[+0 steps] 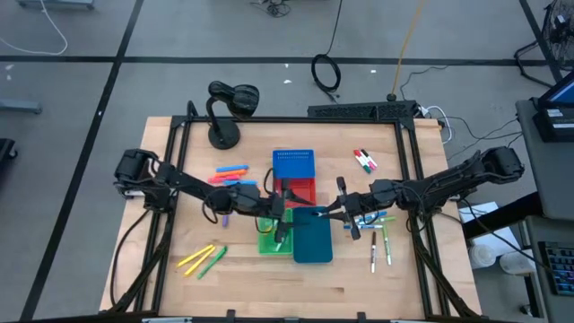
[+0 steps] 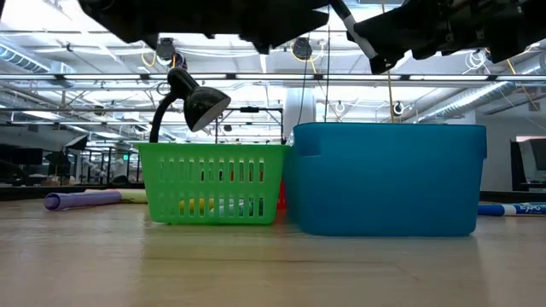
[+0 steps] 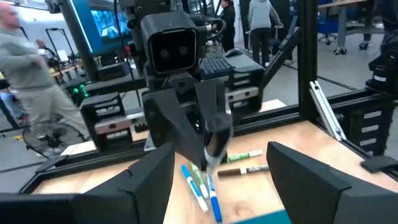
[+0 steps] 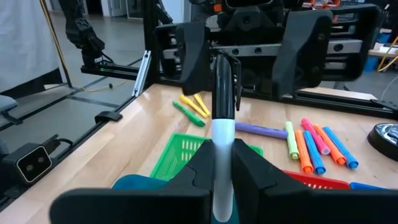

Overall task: Pick & Place Markers
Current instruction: Put the left small black highlighter pen into the green bin

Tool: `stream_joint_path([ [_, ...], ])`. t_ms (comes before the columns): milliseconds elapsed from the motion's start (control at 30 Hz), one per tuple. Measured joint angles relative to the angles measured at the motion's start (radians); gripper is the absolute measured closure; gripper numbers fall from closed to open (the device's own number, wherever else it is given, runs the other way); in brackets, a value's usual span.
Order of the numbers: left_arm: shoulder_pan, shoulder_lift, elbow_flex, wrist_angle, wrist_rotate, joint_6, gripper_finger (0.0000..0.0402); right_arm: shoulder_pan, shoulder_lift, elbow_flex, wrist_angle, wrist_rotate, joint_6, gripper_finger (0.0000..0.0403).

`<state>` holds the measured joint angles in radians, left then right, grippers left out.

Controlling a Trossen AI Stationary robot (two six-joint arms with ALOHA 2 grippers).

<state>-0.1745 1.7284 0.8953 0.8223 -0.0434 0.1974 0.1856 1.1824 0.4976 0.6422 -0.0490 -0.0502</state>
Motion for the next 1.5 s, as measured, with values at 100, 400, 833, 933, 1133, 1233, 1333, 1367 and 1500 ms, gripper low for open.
stream_joint_path([
  [100, 0.000, 0.044, 0.047, -0.002, 0.000, 0.000, 0.0148, 0.000, 0.000, 0.000, 0.000, 0.000, 0.001, 0.0384],
  [400, 0.000, 0.108, 0.112, -0.002, -0.001, 0.028, 0.0184, 0.000, 0.000, 0.000, -0.003, 0.000, 0.003, 0.0384],
  [833, 0.000, 0.107, 0.112, 0.002, 0.000, 0.036, 0.0279, 0.000, 0.000, 0.000, -0.003, -0.001, 0.004, 0.0383],
  [933, 0.000, 0.107, 0.112, 0.004, 0.002, 0.047, 0.0329, 0.000, 0.000, 0.000, -0.003, -0.001, 0.004, 0.0381],
  [1133, 0.000, 0.107, 0.112, 0.004, -0.005, 0.048, 0.0347, 0.000, 0.000, 0.000, -0.005, -0.001, 0.029, 0.0372],
  [1233, -0.005, 0.090, 0.111, -0.014, -0.020, 0.037, 0.0347, 0.000, 0.000, 0.000, -0.016, 0.043, 0.071, 0.0347],
  [1333, -0.022, 0.042, 0.110, -0.081, -0.088, 0.041, 0.0347, 0.000, -0.002, 0.000, -0.058, 0.119, 0.077, 0.0316],
  [1367, -0.033, 0.015, 0.110, -0.135, -0.122, 0.045, 0.0347, 0.000, -0.002, 0.000, -0.073, 0.139, 0.077, 0.0305],
  [1500, -0.078, -0.098, 0.111, -0.370, -0.236, 0.000, 0.0347, -0.002, -0.003, -0.001, -0.106, 0.172, 0.077, 0.0268],
])
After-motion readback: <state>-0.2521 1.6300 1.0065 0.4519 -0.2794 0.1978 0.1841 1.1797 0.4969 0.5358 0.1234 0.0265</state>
